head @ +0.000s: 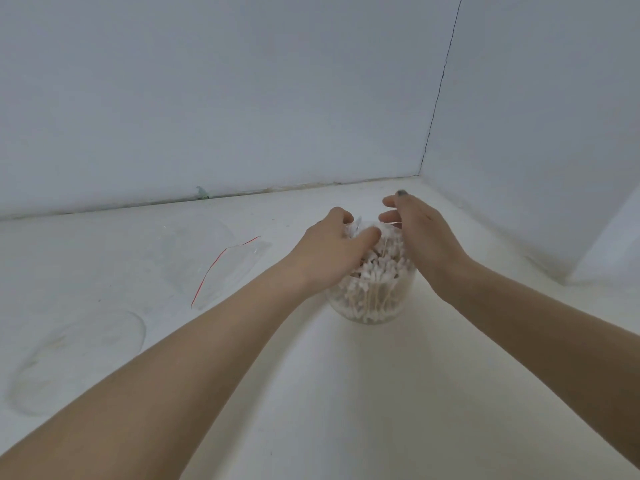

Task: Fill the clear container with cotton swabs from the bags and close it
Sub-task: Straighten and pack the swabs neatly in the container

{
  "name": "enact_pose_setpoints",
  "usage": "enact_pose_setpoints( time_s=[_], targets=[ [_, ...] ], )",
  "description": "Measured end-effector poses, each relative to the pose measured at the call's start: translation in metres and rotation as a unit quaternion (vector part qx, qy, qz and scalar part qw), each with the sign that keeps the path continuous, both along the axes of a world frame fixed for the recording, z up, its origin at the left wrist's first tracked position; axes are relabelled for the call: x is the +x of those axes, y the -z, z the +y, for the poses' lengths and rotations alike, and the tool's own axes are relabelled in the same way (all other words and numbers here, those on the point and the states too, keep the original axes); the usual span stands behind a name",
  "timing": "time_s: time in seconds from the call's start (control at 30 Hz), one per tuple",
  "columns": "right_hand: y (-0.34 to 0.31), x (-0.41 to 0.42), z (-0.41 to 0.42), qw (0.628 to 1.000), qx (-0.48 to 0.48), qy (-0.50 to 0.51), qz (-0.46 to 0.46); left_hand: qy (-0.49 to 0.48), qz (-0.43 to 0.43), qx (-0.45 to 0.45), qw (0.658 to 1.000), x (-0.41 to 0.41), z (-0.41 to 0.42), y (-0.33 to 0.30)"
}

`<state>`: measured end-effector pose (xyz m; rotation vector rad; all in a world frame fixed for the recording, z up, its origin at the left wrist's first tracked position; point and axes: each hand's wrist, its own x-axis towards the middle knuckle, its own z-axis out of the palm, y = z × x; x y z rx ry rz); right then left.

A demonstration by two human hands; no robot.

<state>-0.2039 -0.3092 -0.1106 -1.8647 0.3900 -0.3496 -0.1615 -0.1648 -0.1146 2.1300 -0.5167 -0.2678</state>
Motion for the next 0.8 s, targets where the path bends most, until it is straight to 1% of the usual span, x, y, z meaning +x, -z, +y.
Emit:
enact_pose_setpoints(
  time_s=[0.2,0.3,0.37,0.43,0.5,0.6,0.7,0.8],
  targets=[
    [0.002,0.002,0.005,1.0,0.015,0.005,0.002,0.018,0.035,-0.042,0.998,0.008,0.013,0.01],
    [0.004,0.002,0.005,1.0,0.003,0.004,0.004,0.015,0.105,-0.103,0.989,0.007,0.012,0.01],
    [0.005,0.003,0.006,1.0,-0.002,0.0,0.001,-0.008,0.128,-0.125,0.984,0.007,0.008,0.003],
    [0.007,0.004,0.008,1.0,0.001,-0.005,0.0,-0.03,0.132,-0.129,0.982,0.006,0.002,-0.007],
    [0.009,0.007,0.011,1.0,-0.005,-0.01,-0.006,-0.043,0.127,-0.109,0.985,0.006,-0.005,-0.014],
    [0.012,0.01,0.013,1.0,-0.002,-0.003,-0.025,-0.046,0.088,-0.079,0.992,0.009,-0.01,-0.01],
    [0.015,0.01,0.011,0.998,0.043,0.018,-0.037,-0.045,0.056,-0.054,0.996,0.014,-0.006,0.0],
    [0.016,0.011,0.009,0.995,0.085,0.039,-0.046,-0.026,0.077,-0.07,0.994,0.014,0.002,0.004]
  ],
)
